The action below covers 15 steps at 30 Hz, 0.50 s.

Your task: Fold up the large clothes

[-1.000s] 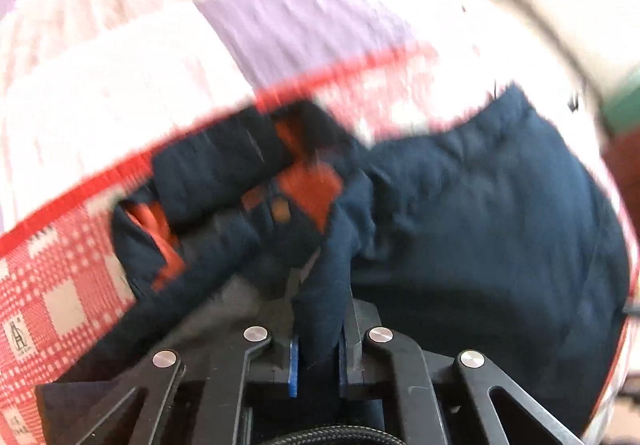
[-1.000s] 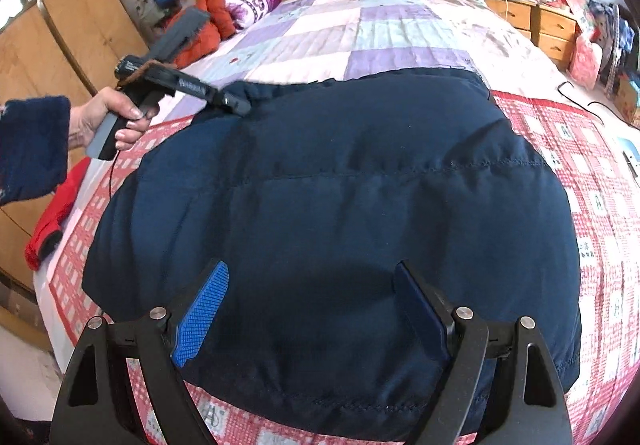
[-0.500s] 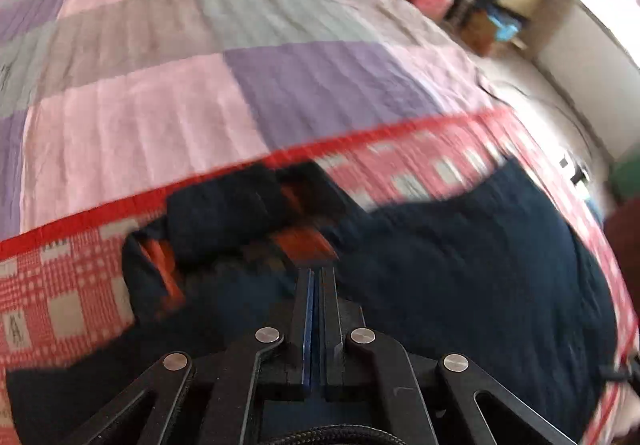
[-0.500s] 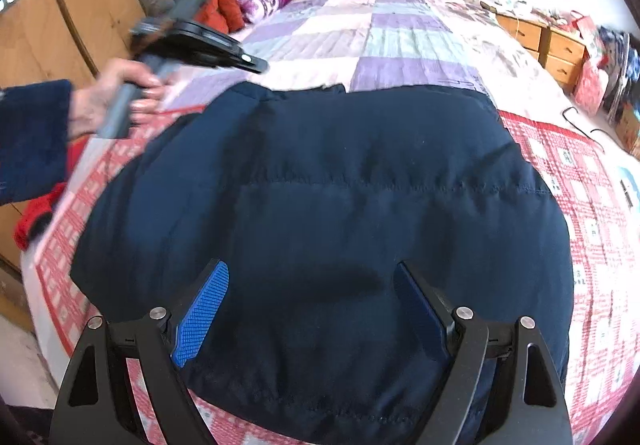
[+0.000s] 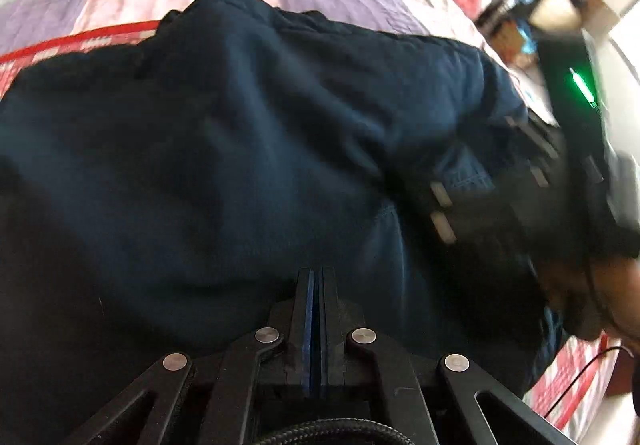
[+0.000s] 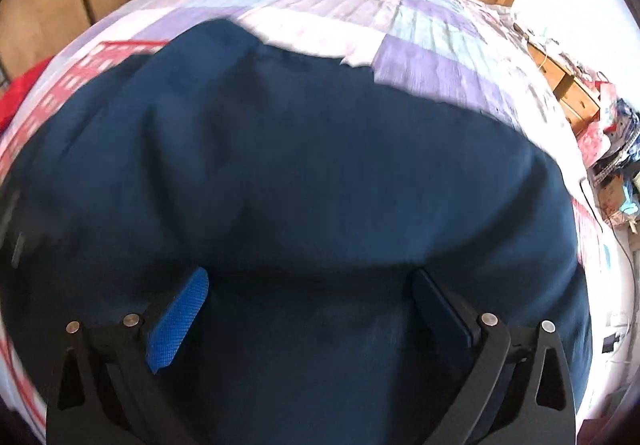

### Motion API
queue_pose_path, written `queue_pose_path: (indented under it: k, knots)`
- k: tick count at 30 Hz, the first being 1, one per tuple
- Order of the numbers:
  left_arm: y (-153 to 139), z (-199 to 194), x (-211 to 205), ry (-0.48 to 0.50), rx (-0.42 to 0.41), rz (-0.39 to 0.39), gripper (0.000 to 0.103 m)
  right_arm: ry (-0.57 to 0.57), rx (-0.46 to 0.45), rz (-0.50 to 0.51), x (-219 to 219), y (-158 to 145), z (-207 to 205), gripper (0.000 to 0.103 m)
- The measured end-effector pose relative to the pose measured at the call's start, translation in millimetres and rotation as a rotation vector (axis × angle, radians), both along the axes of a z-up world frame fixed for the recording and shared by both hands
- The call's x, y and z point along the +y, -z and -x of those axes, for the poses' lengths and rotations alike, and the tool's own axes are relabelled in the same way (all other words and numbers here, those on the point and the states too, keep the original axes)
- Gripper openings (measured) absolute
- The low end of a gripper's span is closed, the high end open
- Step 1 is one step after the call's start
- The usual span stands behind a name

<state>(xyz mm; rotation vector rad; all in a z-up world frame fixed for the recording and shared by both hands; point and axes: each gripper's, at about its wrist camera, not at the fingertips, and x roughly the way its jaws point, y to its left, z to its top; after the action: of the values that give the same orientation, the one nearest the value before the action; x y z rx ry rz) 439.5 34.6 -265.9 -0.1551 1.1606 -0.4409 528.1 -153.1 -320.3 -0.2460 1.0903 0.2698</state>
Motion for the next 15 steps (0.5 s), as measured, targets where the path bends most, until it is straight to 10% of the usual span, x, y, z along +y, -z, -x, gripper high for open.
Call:
queue_pose_path:
  k: [9,15]
  knots:
    - [35.0,-60.9,-0.5,-0.138,-0.042,-0.044,0.0,0.126,0.046,-0.033,-9.8,12.3,-94.5,0.103]
    - [48.1,-88.8,-1.8,-0.166,-0.033,-0.058,0.001,0.081,-0.121,-0.147,-20.5,-35.4,-16.1,0.102]
